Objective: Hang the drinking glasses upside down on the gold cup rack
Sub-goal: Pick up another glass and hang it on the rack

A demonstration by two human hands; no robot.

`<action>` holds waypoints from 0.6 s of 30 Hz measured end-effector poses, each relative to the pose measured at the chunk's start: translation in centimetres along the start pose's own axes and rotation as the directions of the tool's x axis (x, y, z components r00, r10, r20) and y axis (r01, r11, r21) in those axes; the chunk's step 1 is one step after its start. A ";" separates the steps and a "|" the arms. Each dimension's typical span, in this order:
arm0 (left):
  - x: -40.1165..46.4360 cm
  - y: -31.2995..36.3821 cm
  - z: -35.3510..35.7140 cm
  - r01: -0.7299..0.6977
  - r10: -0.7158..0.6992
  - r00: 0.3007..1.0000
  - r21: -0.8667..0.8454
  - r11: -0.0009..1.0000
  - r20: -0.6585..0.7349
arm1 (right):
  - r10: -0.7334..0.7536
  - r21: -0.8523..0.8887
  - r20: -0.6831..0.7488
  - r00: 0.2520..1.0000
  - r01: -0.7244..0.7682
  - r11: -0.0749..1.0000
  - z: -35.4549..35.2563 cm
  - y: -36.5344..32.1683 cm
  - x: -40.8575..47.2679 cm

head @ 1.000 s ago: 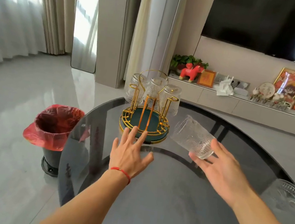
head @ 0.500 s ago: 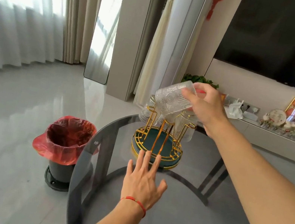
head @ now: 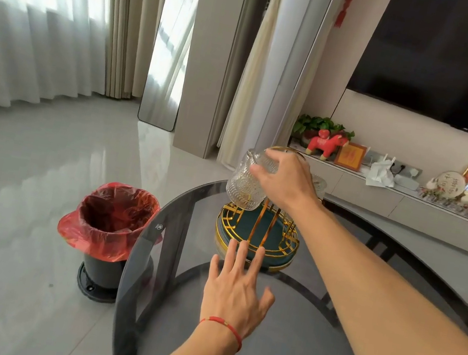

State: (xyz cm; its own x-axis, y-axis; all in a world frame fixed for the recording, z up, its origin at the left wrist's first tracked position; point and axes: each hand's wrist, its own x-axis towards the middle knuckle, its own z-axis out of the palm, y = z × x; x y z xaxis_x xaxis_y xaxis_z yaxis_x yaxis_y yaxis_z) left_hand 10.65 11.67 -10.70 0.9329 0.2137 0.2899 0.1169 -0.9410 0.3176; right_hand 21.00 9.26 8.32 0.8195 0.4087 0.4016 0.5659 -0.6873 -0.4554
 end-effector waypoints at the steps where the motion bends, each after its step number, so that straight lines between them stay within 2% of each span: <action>1: 0.0 0.0 0.0 0.000 0.000 1.000 0.000 1.000 -0.005 | 0.014 0.005 0.013 1.000 -0.014 1.000 0.4 0.0 0.0; 6: 0.0 -0.1 0.1 0.000 0.000 1.000 -0.008 1.000 -0.011 | 0.001 -0.066 0.067 0.998 0.003 0.998 2.2 0.0 -0.4; 10: 0.1 -0.1 0.2 0.004 -0.004 1.000 -0.009 1.000 -0.006 | -0.019 -0.137 0.046 0.999 0.025 0.990 2.7 0.5 -0.8; 14: 0.1 -0.2 0.1 0.008 -0.008 1.000 -0.004 1.000 0.001 | -0.062 -0.231 0.118 0.991 0.088 0.969 2.7 1.1 -1.8; 18: 0.2 -0.4 0.0 0.011 -0.011 1.000 0.015 1.000 0.000 | -0.112 -0.208 0.002 0.994 0.110 0.972 1.2 2.3 -4.3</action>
State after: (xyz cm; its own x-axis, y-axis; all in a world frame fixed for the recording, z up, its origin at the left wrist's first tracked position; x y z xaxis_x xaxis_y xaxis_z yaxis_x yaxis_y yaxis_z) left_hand 10.81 12.06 -10.79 0.9317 0.2241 0.2860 0.1323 -0.9424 0.3073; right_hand 18.88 6.71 4.59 0.7510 0.4842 0.4489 0.6215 -0.7480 -0.2330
